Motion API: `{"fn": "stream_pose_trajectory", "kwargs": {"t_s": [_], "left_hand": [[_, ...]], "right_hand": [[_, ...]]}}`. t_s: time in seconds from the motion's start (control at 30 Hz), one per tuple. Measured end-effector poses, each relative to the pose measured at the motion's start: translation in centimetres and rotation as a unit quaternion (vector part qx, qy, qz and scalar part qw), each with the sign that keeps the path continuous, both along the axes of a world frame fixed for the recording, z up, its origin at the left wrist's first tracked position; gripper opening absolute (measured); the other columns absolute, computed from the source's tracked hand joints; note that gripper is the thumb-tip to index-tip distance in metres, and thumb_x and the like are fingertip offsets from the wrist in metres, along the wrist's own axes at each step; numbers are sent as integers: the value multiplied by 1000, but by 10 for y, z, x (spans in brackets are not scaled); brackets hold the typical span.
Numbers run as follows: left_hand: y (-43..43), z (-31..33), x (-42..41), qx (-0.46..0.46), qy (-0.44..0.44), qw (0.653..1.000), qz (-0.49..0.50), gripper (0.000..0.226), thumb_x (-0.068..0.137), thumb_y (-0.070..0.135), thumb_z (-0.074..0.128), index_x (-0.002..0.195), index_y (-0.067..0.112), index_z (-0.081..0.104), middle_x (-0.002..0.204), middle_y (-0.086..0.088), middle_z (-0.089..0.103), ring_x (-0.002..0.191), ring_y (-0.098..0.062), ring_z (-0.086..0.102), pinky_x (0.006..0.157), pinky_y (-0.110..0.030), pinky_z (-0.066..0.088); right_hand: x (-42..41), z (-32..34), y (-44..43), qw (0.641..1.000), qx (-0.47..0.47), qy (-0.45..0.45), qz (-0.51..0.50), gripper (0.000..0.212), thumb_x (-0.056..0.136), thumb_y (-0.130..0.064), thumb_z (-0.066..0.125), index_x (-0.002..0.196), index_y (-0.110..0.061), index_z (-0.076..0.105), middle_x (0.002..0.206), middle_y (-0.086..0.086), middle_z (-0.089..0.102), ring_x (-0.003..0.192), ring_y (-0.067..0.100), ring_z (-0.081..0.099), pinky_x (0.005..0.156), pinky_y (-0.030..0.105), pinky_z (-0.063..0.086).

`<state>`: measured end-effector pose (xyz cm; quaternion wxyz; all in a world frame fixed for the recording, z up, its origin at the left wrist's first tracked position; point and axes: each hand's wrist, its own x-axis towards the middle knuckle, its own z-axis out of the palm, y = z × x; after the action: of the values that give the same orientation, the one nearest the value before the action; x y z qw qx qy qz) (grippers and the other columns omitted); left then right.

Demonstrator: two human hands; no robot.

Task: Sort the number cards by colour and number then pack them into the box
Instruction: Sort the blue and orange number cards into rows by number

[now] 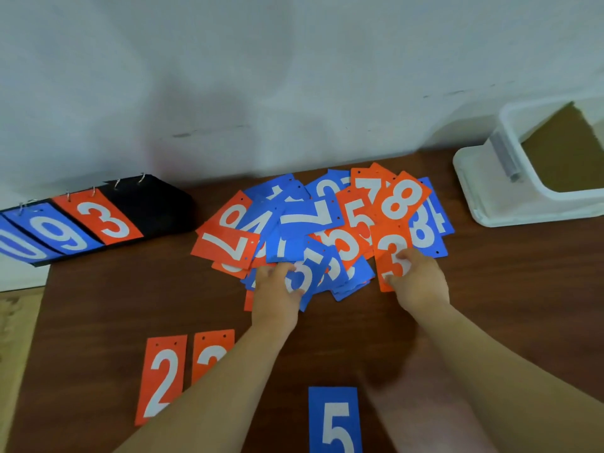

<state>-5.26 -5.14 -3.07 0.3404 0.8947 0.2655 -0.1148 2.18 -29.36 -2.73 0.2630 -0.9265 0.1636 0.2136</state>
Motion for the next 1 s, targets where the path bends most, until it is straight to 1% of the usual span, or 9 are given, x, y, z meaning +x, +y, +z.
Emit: {"fn": "stream_pose_trajectory", "kwargs": {"t_s": [0.17,0.3,0.43,0.5,0.57,0.67,0.73,0.83,1.0], "left_hand": [[2,17,-18,-66,-38,995,62,10,99,21,63,106,29,63,110,4,63,81,-8,59,47,-10,40],[-6,46,-48,-142,-81,976,146,15,101,21,59,109,31,68,104,4,65,51,-3,54,41,-16,39],[-11,71,-94,-162,-99,963,191,21,101,21,59,115,34,68,112,-8,69,60,-16,60,39,-14,36],[-8,76,-121,-153,-98,959,216,22,101,23,61,115,38,67,122,-5,67,81,-25,68,44,-14,39],[-4,81,-149,-140,-104,954,246,22,100,22,62,114,38,67,128,6,63,104,-21,68,54,-12,43],[4,88,-191,-126,-108,943,289,23,100,19,63,111,39,67,121,14,60,101,-3,63,68,-10,46],[13,88,-218,-117,-114,933,321,26,98,19,65,109,43,65,121,13,61,107,-9,62,75,-16,50],[29,86,-245,-111,-131,918,356,29,97,17,66,110,43,63,122,7,62,109,-16,63,75,-23,53],[61,84,-270,-162,-123,886,417,28,98,18,66,123,28,62,123,5,57,115,-13,56,52,-7,45]], "right_hand": [[-15,17,-9,996,54,-62,-25,33,99,-29,61,132,-26,60,132,4,62,114,24,62,85,37,57],[-40,44,-16,984,116,-127,-47,28,101,-28,57,127,-22,65,125,0,65,108,17,60,82,28,47],[-71,65,-9,973,183,-134,-30,25,98,-23,63,122,-25,67,109,-7,65,99,11,59,84,29,47],[-85,67,2,973,203,-107,14,27,97,-25,64,123,-32,64,103,-17,59,100,10,59,83,29,49],[-97,66,16,971,210,-89,69,32,97,-25,66,127,-36,61,99,-23,54,98,8,58,82,28,51],[-117,63,38,962,219,-92,132,38,95,-21,68,130,-33,61,103,-18,56,94,8,56,81,24,48],[-129,60,51,958,224,-87,157,39,94,-20,69,130,-33,62,106,-14,59,96,8,57,75,20,45],[-141,58,72,955,219,-56,191,33,96,-25,67,127,-35,61,115,-11,57,104,7,54,67,12,39],[-165,47,123,945,238,-20,224,26,97,-30,66,121,-40,63,117,-13,59,107,8,60,76,17,52]]}}
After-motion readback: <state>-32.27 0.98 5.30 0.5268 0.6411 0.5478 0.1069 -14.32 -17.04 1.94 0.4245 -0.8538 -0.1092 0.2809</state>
